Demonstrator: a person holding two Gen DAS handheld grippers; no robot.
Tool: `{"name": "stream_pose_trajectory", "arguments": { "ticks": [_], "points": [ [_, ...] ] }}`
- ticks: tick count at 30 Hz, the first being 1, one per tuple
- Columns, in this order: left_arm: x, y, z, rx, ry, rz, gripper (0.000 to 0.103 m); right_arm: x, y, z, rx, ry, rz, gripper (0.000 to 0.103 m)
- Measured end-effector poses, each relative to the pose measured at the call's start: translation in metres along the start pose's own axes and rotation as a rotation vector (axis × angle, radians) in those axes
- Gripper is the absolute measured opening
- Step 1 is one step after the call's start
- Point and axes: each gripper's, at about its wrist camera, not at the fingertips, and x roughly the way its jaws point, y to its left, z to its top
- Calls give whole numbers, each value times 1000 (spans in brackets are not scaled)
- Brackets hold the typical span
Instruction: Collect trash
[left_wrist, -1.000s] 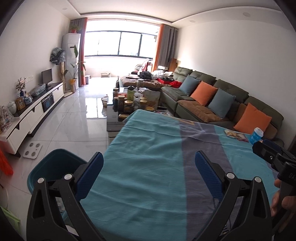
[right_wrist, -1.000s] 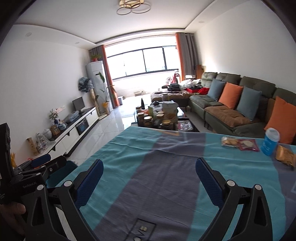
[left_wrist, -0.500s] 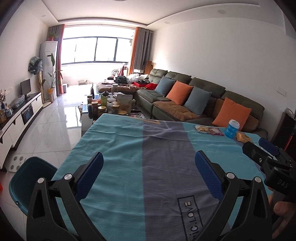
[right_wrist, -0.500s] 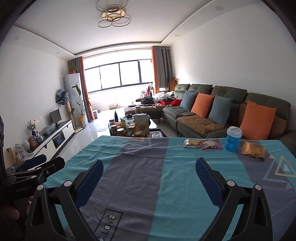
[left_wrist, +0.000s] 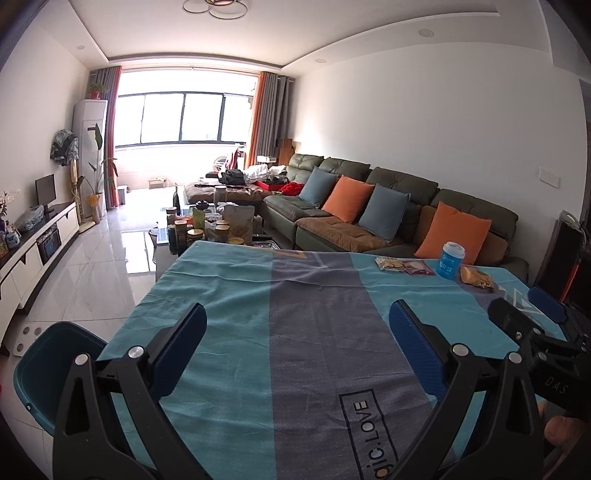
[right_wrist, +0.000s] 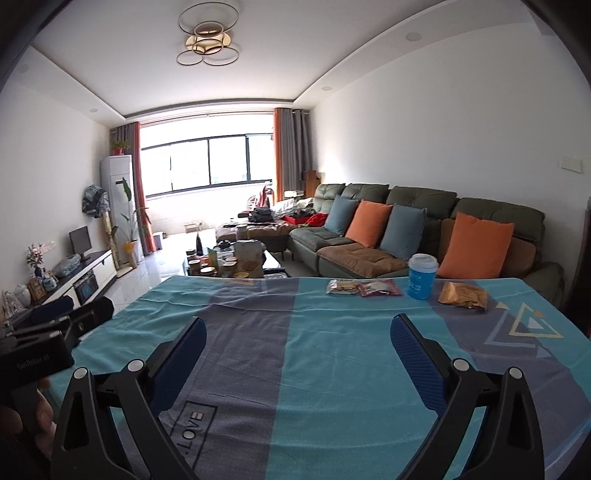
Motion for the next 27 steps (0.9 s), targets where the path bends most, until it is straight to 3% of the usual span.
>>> {"name": "stream_pose_trajectory", "arguments": {
  "ticks": [12,27],
  "points": [
    [-32,3,-10,53,-100,3,97,-38,3,0,-10,-149,-93,96],
    [-59,10,-18,32,-171,-7,98,-57,13,-13,-38,-158,-125,96]
  ]
}}
